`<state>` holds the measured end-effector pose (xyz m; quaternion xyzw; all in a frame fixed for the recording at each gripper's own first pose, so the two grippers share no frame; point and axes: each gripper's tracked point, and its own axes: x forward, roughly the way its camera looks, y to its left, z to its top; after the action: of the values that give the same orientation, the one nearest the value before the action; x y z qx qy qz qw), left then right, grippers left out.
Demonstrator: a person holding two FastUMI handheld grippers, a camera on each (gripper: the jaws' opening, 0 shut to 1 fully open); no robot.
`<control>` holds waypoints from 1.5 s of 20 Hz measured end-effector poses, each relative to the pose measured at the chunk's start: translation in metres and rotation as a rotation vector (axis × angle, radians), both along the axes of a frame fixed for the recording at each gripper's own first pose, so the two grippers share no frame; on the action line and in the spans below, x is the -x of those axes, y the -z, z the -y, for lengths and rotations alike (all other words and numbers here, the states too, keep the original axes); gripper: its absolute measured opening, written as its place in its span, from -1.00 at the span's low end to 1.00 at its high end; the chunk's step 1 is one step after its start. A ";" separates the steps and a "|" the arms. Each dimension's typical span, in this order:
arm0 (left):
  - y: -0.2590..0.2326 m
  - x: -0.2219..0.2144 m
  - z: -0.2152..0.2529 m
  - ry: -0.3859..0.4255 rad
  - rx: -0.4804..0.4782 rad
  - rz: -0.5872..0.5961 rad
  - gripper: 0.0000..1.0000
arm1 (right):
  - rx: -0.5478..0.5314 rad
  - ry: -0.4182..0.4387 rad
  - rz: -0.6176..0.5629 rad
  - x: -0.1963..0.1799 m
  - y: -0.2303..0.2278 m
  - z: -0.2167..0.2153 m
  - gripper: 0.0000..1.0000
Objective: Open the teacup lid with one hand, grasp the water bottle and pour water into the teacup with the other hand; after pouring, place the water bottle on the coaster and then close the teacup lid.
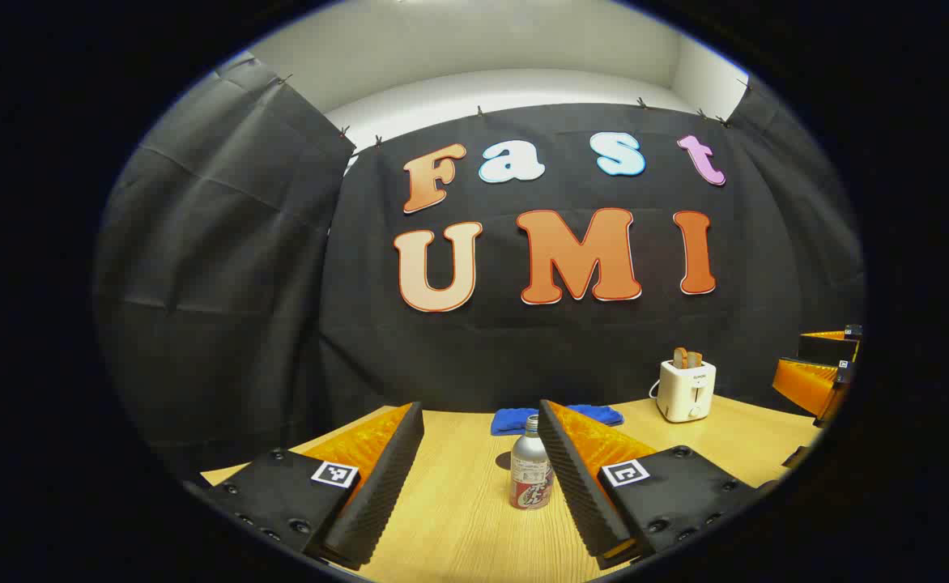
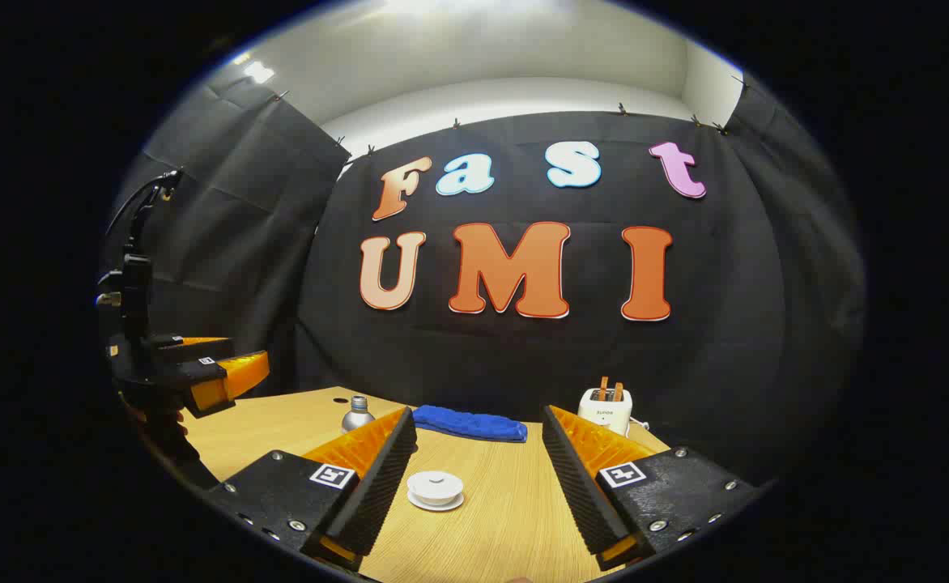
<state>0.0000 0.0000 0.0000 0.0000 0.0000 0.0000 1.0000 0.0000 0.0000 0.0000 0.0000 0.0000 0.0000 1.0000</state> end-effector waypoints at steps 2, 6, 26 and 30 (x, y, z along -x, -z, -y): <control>-0.001 0.002 -0.004 -0.009 -0.013 0.001 0.96 | -0.017 -0.017 -0.009 0.005 0.000 -0.002 0.88; 0.000 0.003 -0.004 -0.017 -0.010 0.001 0.87 | -0.014 -0.034 -0.008 0.002 -0.003 -0.004 0.88; 0.006 -0.079 0.029 0.123 0.057 0.039 0.87 | -0.032 -0.052 -0.109 -0.111 0.057 -0.010 0.72; 0.036 -0.086 0.047 0.202 0.150 -0.039 0.76 | -0.036 -0.089 -0.205 -0.127 0.098 -0.021 0.60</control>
<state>0.0860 -0.0467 -0.0364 -0.0748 0.0194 -0.1008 0.9919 0.1269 0.0210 -0.0976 0.0178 0.1021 0.0442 0.9936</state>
